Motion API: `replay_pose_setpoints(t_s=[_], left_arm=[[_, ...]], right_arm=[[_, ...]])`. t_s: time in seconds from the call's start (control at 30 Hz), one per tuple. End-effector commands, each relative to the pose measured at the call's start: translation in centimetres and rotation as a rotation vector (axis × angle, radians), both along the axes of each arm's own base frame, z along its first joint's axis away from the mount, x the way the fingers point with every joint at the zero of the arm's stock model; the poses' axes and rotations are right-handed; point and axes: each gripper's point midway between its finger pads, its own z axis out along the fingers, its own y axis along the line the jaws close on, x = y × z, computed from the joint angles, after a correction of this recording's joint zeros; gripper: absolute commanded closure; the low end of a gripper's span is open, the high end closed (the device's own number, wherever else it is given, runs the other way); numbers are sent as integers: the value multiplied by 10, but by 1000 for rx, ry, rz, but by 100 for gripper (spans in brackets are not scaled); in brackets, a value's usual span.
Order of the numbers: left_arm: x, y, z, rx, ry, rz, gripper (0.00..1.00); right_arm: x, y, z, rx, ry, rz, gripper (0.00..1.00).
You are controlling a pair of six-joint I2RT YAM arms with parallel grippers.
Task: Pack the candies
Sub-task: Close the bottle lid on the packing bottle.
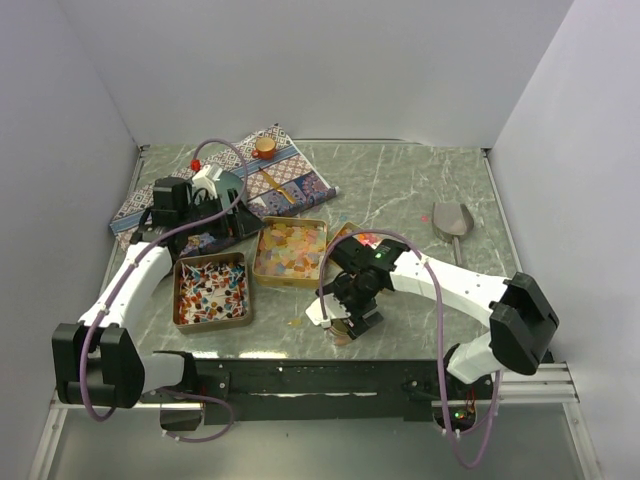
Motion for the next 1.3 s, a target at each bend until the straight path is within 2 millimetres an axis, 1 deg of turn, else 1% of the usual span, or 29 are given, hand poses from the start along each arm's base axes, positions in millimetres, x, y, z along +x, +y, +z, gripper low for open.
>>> replay_pose_setpoints(t_s=[0.0, 0.1, 0.23, 0.47, 0.53, 0.57, 0.7, 0.8, 0.87, 0.9, 0.97, 1.0, 1.07, 1.1, 1.13, 1.2, 1.23, 1.27], left_arm=[[1, -1, 16, -32, -60, -6, 3], [2, -1, 15, -35, -55, -6, 3], [2, 0, 13, -30, -52, -3, 3], [-1, -1, 12, -37, -54, -5, 3], [-1, -1, 13, -38, -56, -6, 3], [-1, -1, 14, -39, -57, -7, 3], [-3, -2, 16, -44, -67, -16, 3], [-5, -3, 16, -56, -69, -18, 3], [-6, -4, 17, -61, -70, -19, 3], [-6, -4, 17, -64, -70, -21, 3], [-7, -4, 18, -63, -76, -22, 3], [-7, -4, 18, -62, -76, -22, 3], [-8, -4, 17, -62, -76, -22, 3], [-9, -4, 17, -63, -76, -24, 3], [-10, -4, 17, -63, -77, -24, 3], [-11, -3, 17, -64, -76, -16, 3], [-13, -3, 18, -63, -85, -17, 3], [-13, -2, 17, -59, -87, -9, 3]], right_arm=[[-4, 1, 2, -5, -10, 17, 20], [-2, 6, -2, -17, 0, -4, 20], [-1, 16, -2, -13, -1, -15, 21], [-6, 14, -11, -47, -2, -27, 20], [-6, 16, -8, -39, -5, -45, 16], [-5, 16, -4, -28, -10, -67, 0], [-4, 13, 9, 0, -36, -107, 0], [-8, 4, 14, -13, -34, -126, 0], [-10, -4, 12, -45, -30, -146, 0], [-13, -13, 5, -71, -23, -153, 0], [-13, -22, 1, -83, -35, -158, 0], [-15, -31, -7, -105, -26, -164, 0], [-15, -37, -10, -102, -42, -169, 0], [-17, -45, -16, -128, -43, -174, 0], [-16, -50, -18, -135, -47, -185, 0], [-12, -55, -15, -131, -48, -242, 0], [-6, -59, -12, -121, -45, -281, 0], [-5, -59, -7, -105, -38, -313, 0]])
